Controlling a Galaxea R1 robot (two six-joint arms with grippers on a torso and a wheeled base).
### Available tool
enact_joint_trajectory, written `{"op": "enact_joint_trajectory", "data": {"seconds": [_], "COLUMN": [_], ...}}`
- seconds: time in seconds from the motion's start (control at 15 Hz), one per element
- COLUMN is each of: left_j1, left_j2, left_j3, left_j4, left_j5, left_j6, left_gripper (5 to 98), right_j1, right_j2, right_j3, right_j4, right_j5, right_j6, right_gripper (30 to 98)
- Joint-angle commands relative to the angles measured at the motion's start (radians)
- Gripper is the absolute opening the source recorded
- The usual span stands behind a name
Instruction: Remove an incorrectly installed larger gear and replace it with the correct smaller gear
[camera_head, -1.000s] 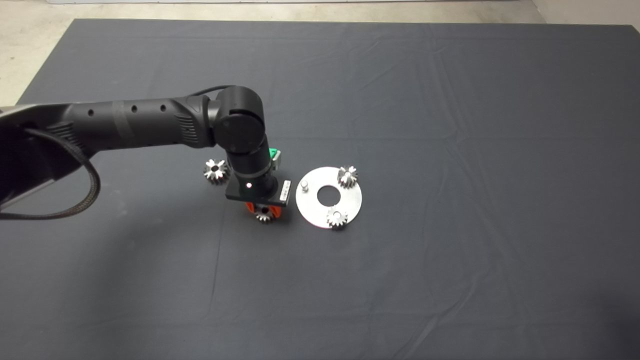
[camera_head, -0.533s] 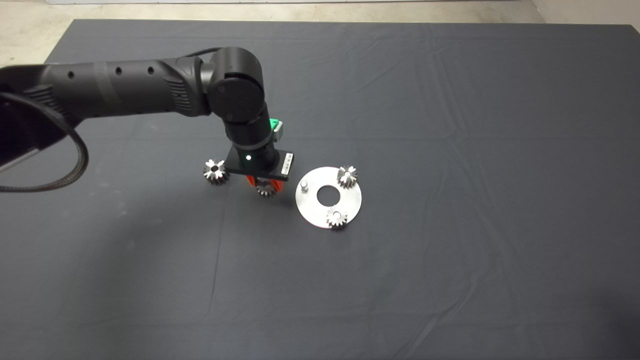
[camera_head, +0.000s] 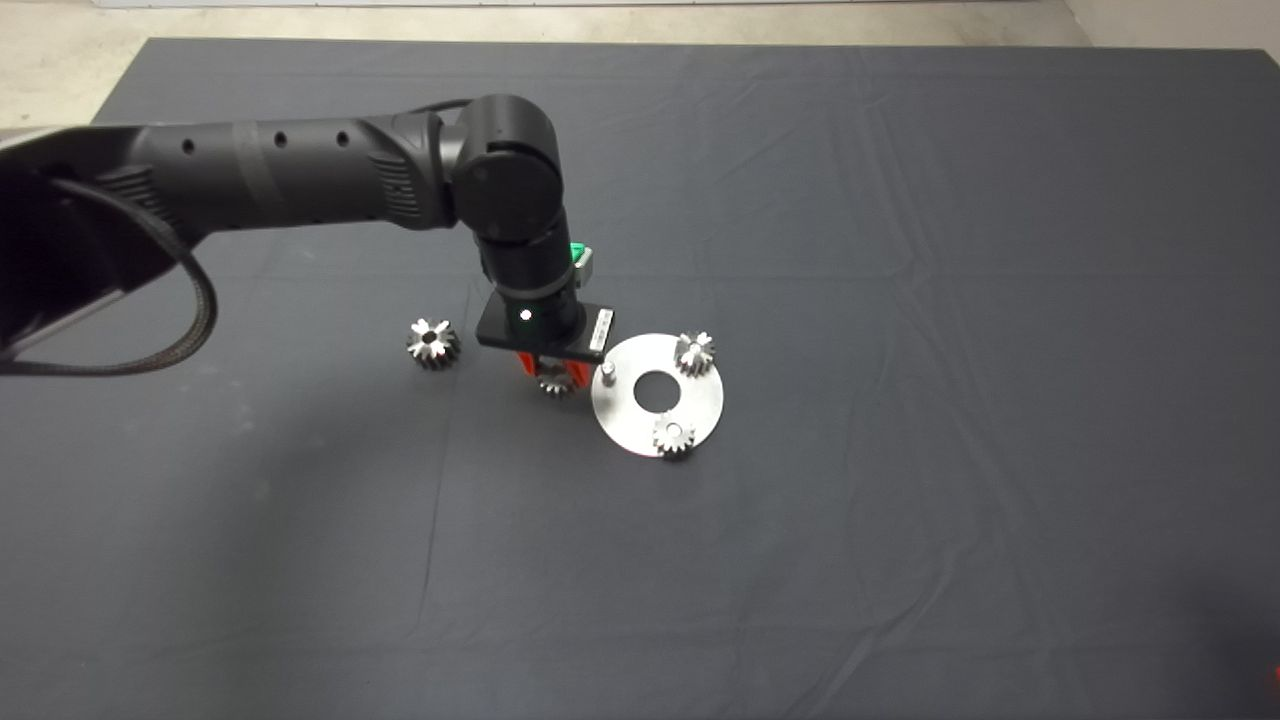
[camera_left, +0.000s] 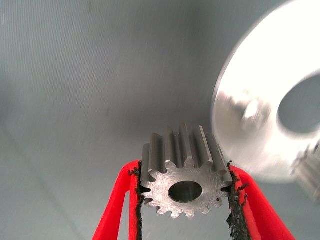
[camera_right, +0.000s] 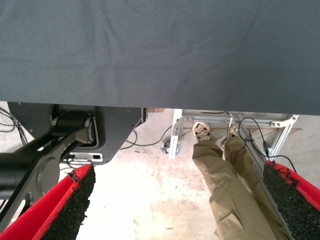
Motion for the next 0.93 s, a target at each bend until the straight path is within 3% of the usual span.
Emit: {"op": "enact_joint_trajectory", "data": {"seconds": [0.0, 0.13, 0.87], "left_j1": [-0.021, -0.015, -0.024], "left_j2": [0.039, 0.045, 0.093], "left_j3": [-0.053, -0.083, -0.097], "left_j4": [-0.004, -0.004, -0.005], "left_j5": [-0.003, -0.003, -0.003], "left_j6": [0.025, 0.048, 0.048], "left_gripper": [30.8, 30.6, 30.0], "right_j1": [0.008, 0.009, 0.008], "right_j2": [0.001, 0.001, 0.004], "right_j3": [0.0, 0.0, 0.0], "right_j4": [0.033, 0.032, 0.032], "right_j5": [-0.017, -0.017, -0.015], "right_j6": [0.009, 0.009, 0.018], "right_gripper": [88.6, 88.6, 88.6]}}
